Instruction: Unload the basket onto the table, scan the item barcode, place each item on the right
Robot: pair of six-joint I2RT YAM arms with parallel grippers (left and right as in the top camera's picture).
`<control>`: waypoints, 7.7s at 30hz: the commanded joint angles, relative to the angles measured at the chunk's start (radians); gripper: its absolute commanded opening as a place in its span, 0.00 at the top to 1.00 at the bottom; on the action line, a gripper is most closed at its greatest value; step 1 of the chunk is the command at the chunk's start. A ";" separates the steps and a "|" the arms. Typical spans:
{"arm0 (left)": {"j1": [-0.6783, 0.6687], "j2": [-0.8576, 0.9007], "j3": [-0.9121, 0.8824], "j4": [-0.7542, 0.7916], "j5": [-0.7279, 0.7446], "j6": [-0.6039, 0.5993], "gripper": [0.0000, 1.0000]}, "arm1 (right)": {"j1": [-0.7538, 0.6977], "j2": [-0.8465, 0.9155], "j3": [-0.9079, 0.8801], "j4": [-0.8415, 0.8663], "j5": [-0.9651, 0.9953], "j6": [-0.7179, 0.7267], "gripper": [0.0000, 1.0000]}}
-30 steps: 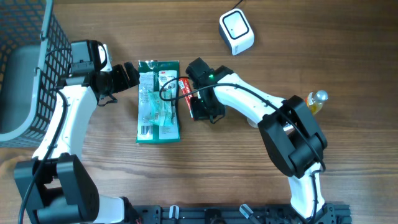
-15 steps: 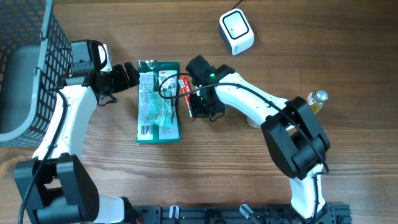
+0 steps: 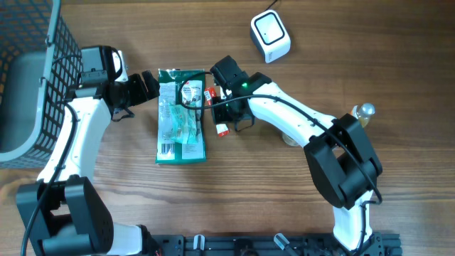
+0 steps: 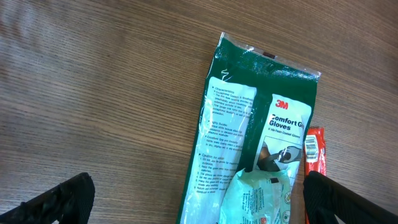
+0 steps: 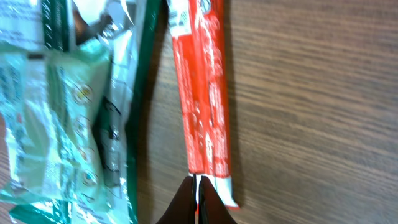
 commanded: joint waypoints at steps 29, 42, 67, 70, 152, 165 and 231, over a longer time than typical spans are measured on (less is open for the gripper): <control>0.009 -0.011 0.013 0.004 -0.006 0.009 0.00 | 0.059 0.016 -0.108 0.113 0.120 0.115 0.92; 0.008 -0.011 0.013 0.004 -0.006 0.009 0.00 | 0.059 0.016 -0.122 0.077 0.120 0.114 0.91; 0.008 -0.011 0.013 0.004 -0.006 0.009 0.00 | 0.018 0.010 0.083 -0.395 0.064 -0.102 0.85; 0.008 -0.011 0.013 0.004 -0.006 0.009 0.00 | 0.018 0.008 0.091 -0.468 0.094 -0.111 0.76; 0.008 -0.011 0.013 0.004 -0.006 0.009 0.00 | -0.005 0.010 -0.076 -0.352 0.004 0.140 0.73; 0.009 -0.011 0.013 0.004 -0.006 0.009 0.00 | 0.004 0.010 -0.103 -0.301 0.183 0.044 0.80; 0.008 -0.011 0.013 0.003 -0.006 0.009 0.00 | -0.005 -0.085 0.093 -0.335 0.137 0.271 0.63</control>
